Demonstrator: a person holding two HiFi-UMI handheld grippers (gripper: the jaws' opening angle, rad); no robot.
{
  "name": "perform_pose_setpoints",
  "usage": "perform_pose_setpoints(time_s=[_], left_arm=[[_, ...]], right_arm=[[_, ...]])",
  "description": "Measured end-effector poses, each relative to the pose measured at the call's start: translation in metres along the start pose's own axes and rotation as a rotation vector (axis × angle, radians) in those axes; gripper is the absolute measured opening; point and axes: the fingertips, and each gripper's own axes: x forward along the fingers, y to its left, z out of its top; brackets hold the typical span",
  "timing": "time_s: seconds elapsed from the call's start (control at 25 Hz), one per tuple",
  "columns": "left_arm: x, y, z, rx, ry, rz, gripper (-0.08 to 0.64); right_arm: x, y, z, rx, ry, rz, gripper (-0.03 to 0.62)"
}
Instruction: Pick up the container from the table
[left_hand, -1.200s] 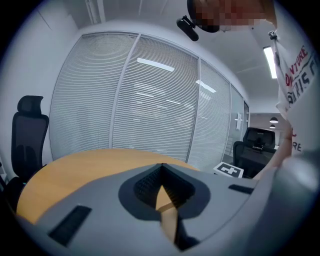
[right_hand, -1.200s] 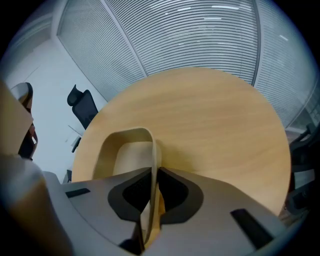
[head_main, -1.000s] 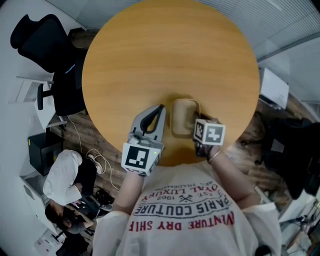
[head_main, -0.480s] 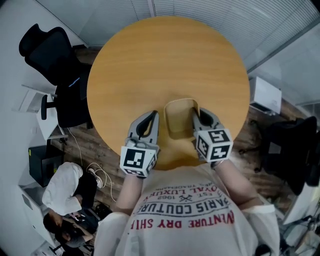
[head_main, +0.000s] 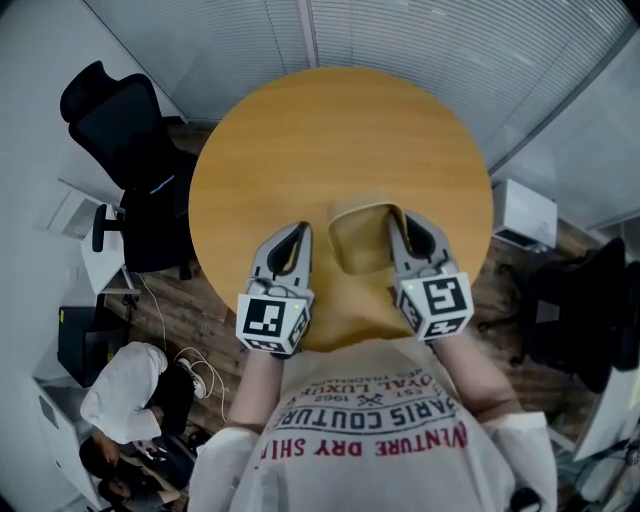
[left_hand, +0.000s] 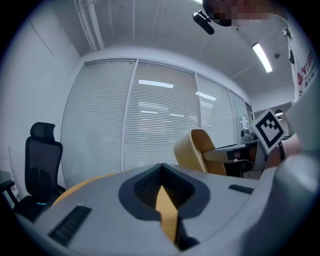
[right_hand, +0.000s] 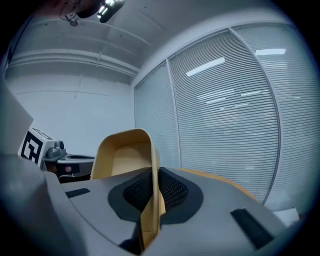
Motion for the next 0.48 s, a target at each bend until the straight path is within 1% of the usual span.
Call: perform_pose_setpoints(time_s=[0.12,0.2,0.4,0.48], left_arm=[[-0.006,0.005,0.014,0.008,-0.026,0.012,0.002],[-0.010,0.008,0.018,0.008,-0.037,0.015,0.002],[-0.014,0.008,0.023,-0.009,-0.055,0.005,0.002],[-0.014,0.009,0.025,-0.003,-0.060,0.004,0.002]], right_arm=[[-0.009,0.003,0.025,-0.001,-0.084,0.005,0.021],[-0.015,0.006,0.035,-0.003,-0.120,0.011,0.021],[-0.018,0.011,0.033,0.022,-0.115,0.025,0.021],[-0.018,0.011,0.033,0.025,-0.112,0.022,0.021]])
